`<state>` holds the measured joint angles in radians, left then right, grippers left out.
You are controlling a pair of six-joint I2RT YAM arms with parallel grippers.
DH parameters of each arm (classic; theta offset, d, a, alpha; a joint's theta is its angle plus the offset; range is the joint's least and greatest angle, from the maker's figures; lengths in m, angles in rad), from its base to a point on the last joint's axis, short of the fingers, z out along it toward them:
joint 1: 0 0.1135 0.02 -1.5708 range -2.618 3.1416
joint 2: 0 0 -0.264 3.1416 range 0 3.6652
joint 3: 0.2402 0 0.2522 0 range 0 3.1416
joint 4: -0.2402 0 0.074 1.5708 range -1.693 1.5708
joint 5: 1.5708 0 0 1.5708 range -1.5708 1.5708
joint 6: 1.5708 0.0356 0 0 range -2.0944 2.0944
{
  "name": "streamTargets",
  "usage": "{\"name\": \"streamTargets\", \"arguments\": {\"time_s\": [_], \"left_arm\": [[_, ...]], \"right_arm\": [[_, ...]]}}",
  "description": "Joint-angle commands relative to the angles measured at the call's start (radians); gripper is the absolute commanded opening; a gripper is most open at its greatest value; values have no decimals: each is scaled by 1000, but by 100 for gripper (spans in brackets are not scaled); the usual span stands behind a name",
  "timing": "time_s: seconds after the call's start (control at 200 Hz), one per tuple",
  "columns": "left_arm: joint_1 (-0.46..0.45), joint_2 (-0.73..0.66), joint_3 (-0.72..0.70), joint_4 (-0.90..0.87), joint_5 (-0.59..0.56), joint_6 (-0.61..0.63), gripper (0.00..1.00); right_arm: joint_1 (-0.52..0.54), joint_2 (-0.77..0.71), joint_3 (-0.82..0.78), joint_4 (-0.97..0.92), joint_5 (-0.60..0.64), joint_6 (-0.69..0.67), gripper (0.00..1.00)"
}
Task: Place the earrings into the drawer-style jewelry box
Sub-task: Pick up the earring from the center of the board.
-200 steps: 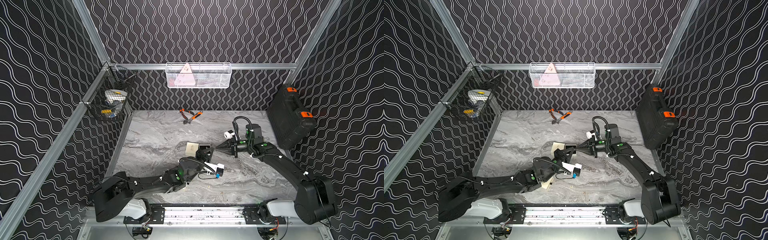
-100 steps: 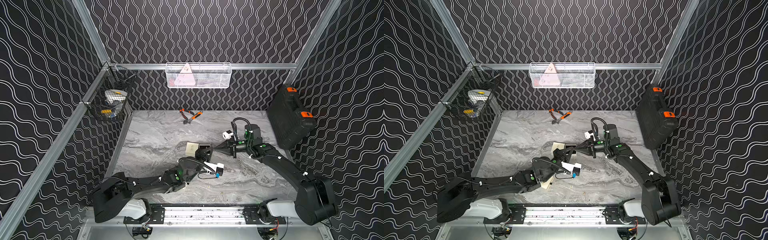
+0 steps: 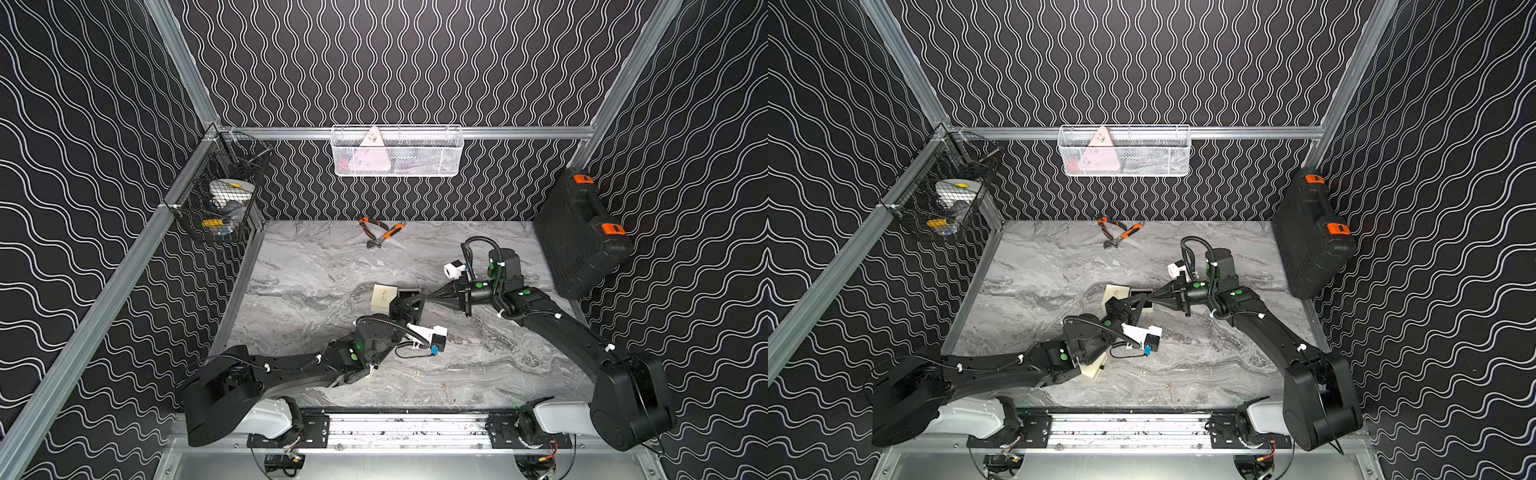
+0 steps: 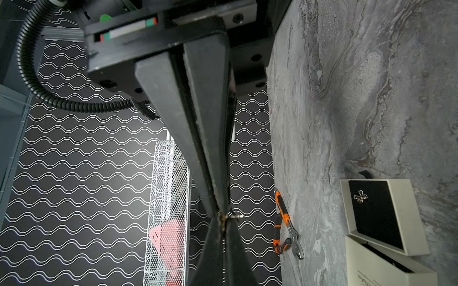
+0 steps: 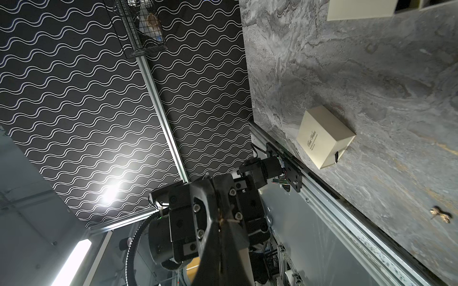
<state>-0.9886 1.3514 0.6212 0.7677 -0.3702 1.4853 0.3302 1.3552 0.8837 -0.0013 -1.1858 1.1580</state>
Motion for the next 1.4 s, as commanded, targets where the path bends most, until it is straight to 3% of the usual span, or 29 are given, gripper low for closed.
{"name": "streamTargets", "arguments": {"time_s": [0.0,0.285,0.635,0.821,0.941,1.081,1.231,1.396], "left_arm": [[-2,-4,-2,13,-1,1,0],[-5,4,-3,16,-6,-6,0],[2,1,-13,15,-17,-38,47],[18,-38,-22,4,-49,-137,72],[18,-97,-32,-40,-82,-282,87],[19,-194,-40,-166,-124,-545,98],[58,-249,15,-429,-149,-866,99],[180,-202,165,-766,-80,-1226,99]], "right_arm": [[1,-6,3,35,8,8,0],[1,-7,-3,67,11,26,0],[-2,0,6,38,22,13,0],[-37,39,20,-4,17,-50,0],[-52,91,30,7,41,-103,0],[-38,134,57,-1,132,-191,0],[27,144,53,30,306,-250,0],[110,162,-20,208,491,-256,0]]}}
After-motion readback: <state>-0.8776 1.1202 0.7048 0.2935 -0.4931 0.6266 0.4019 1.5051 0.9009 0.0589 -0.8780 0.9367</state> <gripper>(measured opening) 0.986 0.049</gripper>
